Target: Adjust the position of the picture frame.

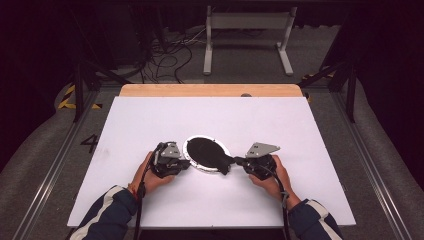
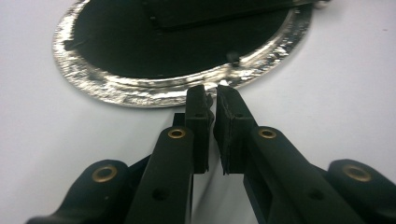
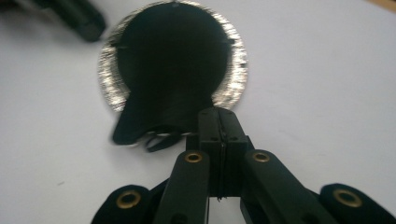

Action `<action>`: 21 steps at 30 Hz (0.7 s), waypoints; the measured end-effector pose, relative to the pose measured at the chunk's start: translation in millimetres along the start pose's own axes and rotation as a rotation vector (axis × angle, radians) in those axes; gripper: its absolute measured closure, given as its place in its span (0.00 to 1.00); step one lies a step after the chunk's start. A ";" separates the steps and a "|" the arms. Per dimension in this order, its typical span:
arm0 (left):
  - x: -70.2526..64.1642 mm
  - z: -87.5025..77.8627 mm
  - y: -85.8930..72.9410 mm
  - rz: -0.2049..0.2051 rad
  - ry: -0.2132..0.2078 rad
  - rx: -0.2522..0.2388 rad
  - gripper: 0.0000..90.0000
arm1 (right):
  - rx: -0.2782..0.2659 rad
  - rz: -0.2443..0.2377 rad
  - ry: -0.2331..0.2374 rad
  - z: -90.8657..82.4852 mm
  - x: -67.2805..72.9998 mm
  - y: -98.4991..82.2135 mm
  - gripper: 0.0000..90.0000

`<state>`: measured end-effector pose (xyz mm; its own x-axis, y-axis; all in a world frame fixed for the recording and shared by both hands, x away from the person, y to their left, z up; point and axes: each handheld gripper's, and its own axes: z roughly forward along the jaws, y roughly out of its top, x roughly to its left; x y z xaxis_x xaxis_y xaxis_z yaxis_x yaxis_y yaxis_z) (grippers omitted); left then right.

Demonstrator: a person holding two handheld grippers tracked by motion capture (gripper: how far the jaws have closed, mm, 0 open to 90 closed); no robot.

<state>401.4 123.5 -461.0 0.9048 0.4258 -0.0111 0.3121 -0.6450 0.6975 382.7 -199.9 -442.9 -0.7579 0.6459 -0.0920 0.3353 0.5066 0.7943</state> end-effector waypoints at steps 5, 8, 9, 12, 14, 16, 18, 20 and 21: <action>-11.8 5.4 5.9 0.043 -0.008 0.004 0.93 | 0.021 0.011 -0.049 9.3 -8.1 -2.3 1.00; -14.1 7.5 7.3 0.043 -0.002 -0.002 0.91 | 0.034 0.016 -0.033 16.0 -9.1 -2.4 1.00; -14.8 8.4 8.5 0.052 0.012 0.000 0.91 | 0.043 0.017 -0.022 18.3 -8.8 -2.6 1.00; -14.9 9.3 9.4 0.056 0.019 -0.003 0.91 | 0.060 0.023 -0.010 21.8 -9.2 -3.8 1.00; -14.2 9.9 9.0 0.048 0.017 -0.009 0.91 | 0.068 0.030 0.006 21.7 -10.6 -4.7 1.00; -14.0 10.2 9.6 0.051 0.029 -0.008 0.91 | 0.072 0.028 0.017 21.2 -10.9 -5.2 1.00; -12.6 10.6 9.9 0.058 0.040 -0.007 0.90 | 0.081 0.018 0.035 20.7 -11.2 -5.2 1.00; -11.5 10.8 9.9 0.052 0.045 -0.010 0.90 | 0.086 0.011 0.046 20.7 -11.1 -5.2 1.00; -10.3 10.9 9.9 0.048 0.041 -0.010 0.89 | 0.088 0.004 0.059 20.3 -10.3 -5.2 1.00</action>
<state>398.3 105.9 -461.8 0.9060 0.4201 0.0524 0.2650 -0.6591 0.7038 400.0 -197.6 -458.2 -0.7873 0.6145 -0.0507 0.3847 0.5539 0.7384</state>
